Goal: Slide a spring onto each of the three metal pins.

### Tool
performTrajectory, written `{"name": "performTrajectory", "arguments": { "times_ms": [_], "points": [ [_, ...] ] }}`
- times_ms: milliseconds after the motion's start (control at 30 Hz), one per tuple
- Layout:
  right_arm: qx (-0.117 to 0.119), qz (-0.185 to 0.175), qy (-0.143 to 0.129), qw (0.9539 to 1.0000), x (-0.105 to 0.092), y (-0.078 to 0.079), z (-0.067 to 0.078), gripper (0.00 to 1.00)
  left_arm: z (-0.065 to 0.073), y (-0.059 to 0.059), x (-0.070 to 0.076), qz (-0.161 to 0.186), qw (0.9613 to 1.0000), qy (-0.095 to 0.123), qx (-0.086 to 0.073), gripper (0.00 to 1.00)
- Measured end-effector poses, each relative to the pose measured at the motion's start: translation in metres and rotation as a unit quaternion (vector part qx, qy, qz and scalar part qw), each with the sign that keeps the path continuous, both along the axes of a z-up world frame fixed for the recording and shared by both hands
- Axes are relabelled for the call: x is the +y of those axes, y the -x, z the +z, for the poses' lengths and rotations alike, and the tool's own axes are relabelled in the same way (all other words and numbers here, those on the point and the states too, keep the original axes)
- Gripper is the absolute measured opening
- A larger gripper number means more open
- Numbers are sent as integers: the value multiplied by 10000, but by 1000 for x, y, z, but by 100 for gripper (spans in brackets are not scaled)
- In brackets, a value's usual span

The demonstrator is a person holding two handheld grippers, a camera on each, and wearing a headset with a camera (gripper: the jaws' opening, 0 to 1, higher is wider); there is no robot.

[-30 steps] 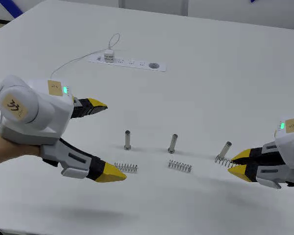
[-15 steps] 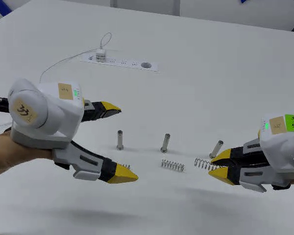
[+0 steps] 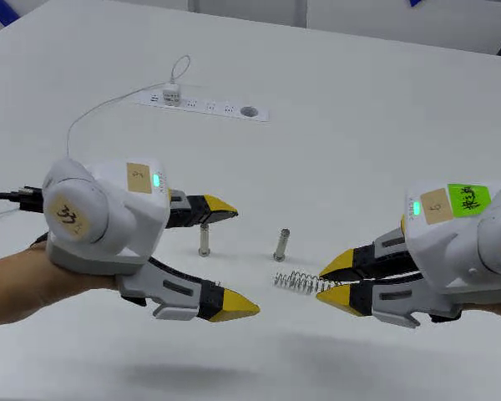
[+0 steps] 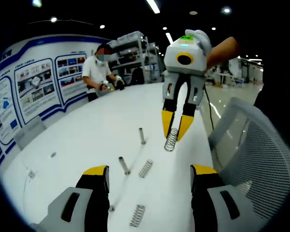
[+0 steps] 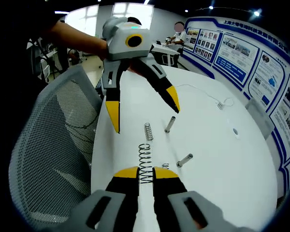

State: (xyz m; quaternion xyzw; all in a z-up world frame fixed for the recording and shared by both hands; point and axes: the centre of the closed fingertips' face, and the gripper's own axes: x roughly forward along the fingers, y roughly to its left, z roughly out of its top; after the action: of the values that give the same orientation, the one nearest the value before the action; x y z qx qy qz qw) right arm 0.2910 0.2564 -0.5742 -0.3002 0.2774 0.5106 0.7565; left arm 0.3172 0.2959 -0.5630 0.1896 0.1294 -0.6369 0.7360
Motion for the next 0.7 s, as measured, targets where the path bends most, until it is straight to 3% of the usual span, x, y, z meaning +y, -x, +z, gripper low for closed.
{"name": "performTrajectory", "arguments": {
  "times_ms": [100,267,400,567,700],
  "points": [
    [12,90,-15,10000,7,2,1,11,-3,4,-5,-63,10000,9,16,68],
    [122,113,-182,9997,15,3,5,11,-7,12,-10,-248,9997,-10,87,54],
    [97,206,-87,9997,17,5,3,11,-7,15,-12,-292,9995,24,124,49],
    [153,194,-79,9997,17,8,0,11,-4,22,-15,-408,9987,150,257,34],
    [171,200,-39,9996,16,10,-3,11,-8,27,-16,-532,9983,18,239,31]
  ]
}}
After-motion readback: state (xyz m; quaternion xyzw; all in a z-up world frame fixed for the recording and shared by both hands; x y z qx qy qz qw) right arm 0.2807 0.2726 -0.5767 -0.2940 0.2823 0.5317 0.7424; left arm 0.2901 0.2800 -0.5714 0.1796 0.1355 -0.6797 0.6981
